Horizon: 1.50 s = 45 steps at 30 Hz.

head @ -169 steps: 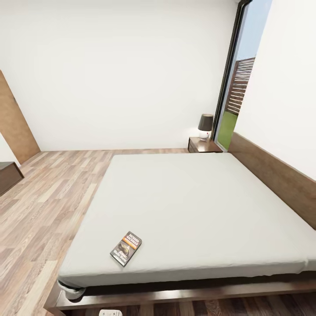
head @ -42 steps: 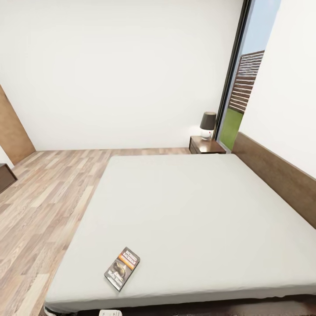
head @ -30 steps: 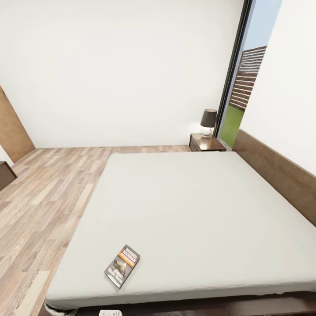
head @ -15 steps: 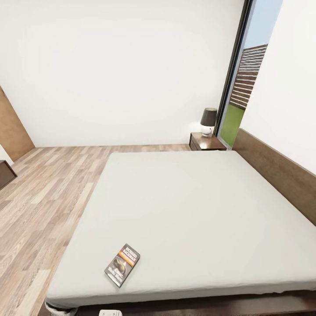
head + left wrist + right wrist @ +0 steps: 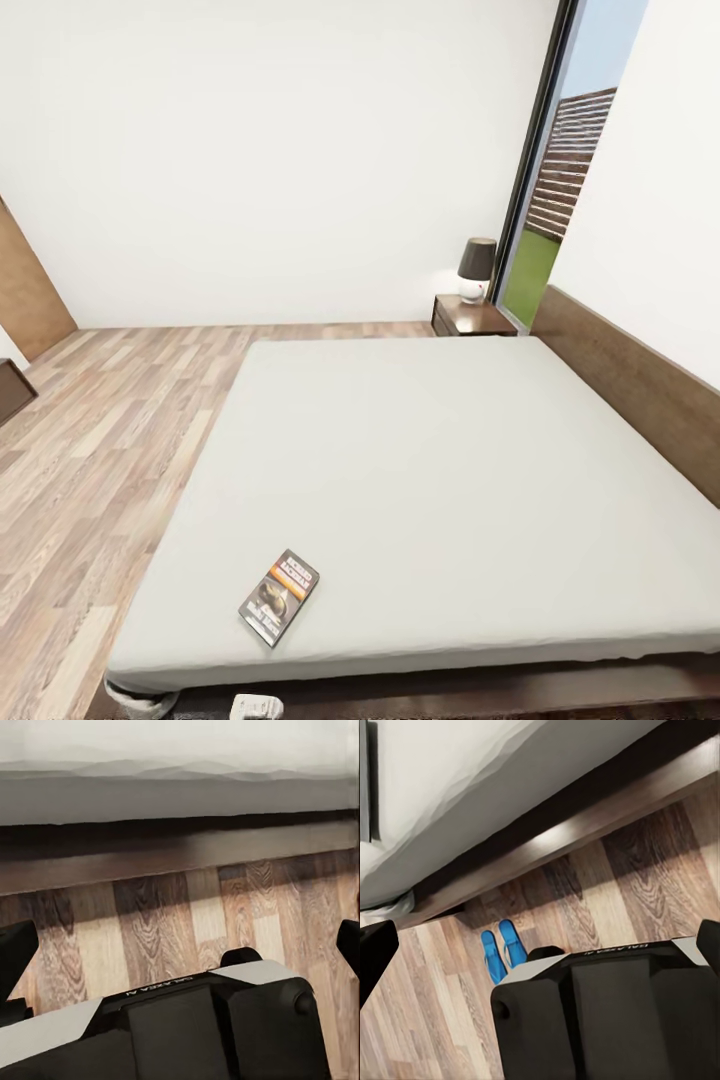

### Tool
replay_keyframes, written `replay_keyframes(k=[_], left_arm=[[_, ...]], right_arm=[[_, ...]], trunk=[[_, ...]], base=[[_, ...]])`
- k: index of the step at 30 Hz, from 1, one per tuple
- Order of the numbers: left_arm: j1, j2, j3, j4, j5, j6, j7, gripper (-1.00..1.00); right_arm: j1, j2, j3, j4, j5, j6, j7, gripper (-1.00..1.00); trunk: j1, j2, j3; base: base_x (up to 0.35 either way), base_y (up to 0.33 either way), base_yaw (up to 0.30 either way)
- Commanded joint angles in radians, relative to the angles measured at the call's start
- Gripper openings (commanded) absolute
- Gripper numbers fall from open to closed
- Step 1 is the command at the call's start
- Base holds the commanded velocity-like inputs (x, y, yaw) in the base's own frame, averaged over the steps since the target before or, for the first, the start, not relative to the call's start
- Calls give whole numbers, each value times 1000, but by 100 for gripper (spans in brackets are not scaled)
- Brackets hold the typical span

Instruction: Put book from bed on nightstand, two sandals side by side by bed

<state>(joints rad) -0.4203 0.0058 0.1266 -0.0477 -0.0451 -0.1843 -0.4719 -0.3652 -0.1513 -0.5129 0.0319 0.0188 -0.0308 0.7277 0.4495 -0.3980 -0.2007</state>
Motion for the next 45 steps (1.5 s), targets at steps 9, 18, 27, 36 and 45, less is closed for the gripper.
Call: replay_keyframes(k=[9,18,27,36,45], left_arm=[[-42,103,16,-649,82,735,-594,100],[-153,100,379,-1001,99,951,-414,100],[-230,-4,464,-980,145,836,-27,100],[-233,-31,467,-830,156,756,32,100],[-233,-5,472,-825,158,756,30,100]], right_arm=[[-1,-1,-4,3,1,-3,4,100],[-1,-1,-4,3,2,-3,1,100],[-1,-1,-4,2,2,-4,1,100],[-1,-2,-4,2,1,-4,1,100],[-1,-2,-4,0,2,-4,1,100]], trunk=[[0,-2,-16],[0,-2,-30],[0,-2,-44],[0,-2,-58],[0,-2,-73]], base=[[0,0,0],[0,0,0],[0,0,0],[0,0,0],[0,0,0]])
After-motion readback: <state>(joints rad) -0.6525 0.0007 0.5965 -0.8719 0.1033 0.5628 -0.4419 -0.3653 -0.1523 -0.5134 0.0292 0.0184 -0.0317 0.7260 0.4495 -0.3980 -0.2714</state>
